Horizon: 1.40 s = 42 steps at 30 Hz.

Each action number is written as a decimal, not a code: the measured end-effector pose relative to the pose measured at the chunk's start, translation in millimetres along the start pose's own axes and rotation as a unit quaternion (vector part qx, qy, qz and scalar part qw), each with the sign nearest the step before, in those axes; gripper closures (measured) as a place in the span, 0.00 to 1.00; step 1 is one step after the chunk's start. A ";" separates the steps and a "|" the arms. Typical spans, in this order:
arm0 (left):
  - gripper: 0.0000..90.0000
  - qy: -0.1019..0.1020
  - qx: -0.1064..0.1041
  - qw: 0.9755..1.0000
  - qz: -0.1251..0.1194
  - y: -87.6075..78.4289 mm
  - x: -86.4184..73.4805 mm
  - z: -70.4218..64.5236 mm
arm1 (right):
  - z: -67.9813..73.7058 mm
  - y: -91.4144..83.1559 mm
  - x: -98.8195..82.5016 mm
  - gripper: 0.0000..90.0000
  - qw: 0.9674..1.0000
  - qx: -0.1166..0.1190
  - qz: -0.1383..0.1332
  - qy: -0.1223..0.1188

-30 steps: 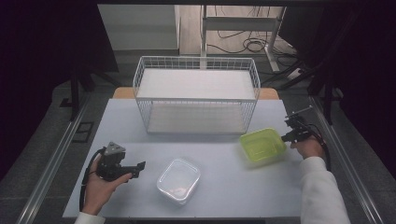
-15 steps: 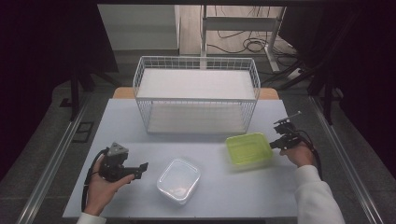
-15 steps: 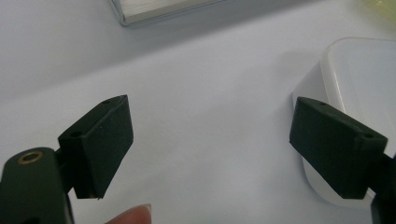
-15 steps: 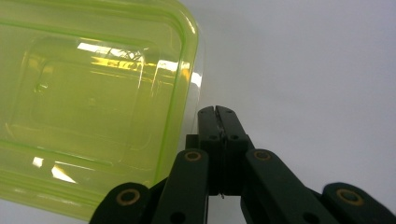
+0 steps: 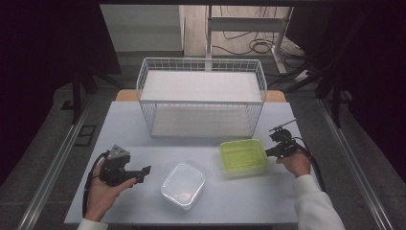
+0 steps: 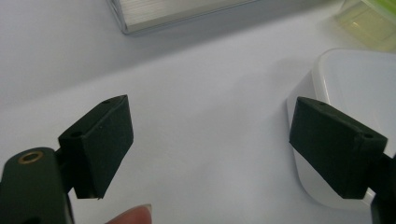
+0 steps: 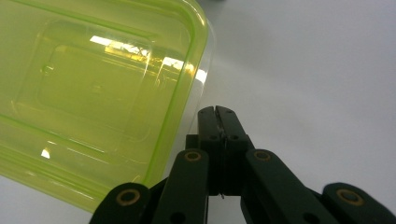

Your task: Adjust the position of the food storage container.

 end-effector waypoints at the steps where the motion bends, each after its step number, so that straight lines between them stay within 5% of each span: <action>1: 0.15 0.000 0.000 1.000 0.000 -0.2 0.2 -0.1 | 1.2 0.0 -0.2 0.99 1.000 0.002 0.000 0.001; 31: 0.15 -0.012 -0.008 1.000 -0.002 -0.8 -0.4 4.8 | 53.9 1.2 8.8 0.99 0.998 0.028 -0.006 -0.054; 42: 0.15 -0.013 -0.006 1.000 -0.004 -2.1 0.2 4.2 | 54.1 -2.3 7.2 0.99 0.998 0.020 -0.015 -0.055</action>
Point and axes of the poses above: each handheld gripper's, and its own axes: y roughly forward along the jaws, x roughly out of its top, z roughly to its left, the point moved 4 cm from there along y, roughly forward along the jaws, and after that the axes turned 4 degrees about z, right-handed, at the moved point
